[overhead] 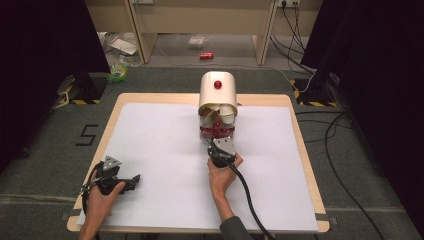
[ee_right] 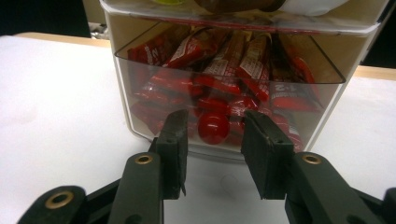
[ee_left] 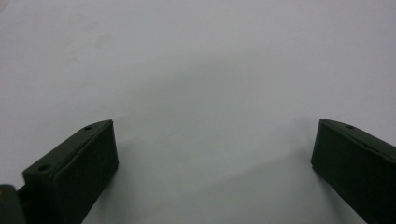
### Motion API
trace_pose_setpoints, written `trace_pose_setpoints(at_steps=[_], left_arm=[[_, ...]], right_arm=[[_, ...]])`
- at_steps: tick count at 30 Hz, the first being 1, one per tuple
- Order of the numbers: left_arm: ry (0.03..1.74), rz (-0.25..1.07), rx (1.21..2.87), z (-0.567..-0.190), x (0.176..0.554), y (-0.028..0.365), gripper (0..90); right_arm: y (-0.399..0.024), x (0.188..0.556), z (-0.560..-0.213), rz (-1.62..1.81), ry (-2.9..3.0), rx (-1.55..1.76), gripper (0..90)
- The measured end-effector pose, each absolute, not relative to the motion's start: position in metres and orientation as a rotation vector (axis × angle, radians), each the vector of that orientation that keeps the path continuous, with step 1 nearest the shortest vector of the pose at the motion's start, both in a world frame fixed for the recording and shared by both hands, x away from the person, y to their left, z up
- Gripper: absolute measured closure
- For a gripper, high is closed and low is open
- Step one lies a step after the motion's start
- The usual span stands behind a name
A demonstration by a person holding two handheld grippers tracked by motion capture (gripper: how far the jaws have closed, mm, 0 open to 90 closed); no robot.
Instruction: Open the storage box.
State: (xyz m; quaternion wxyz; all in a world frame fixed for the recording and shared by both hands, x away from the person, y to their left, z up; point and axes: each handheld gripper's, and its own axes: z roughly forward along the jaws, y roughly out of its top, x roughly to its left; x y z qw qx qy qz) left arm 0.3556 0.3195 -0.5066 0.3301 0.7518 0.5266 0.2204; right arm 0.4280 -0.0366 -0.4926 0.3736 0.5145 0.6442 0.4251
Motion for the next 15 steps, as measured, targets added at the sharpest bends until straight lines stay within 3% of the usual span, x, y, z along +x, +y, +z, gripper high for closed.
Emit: trace_pose_setpoints(at_steps=[15], left_arm=[[1.377,0.578,1.967,-0.5066,0.3555,0.3194,0.0]], right_arm=[[-0.0285,0.4285,-0.4926,1.045,1.649,1.340,65.4]])
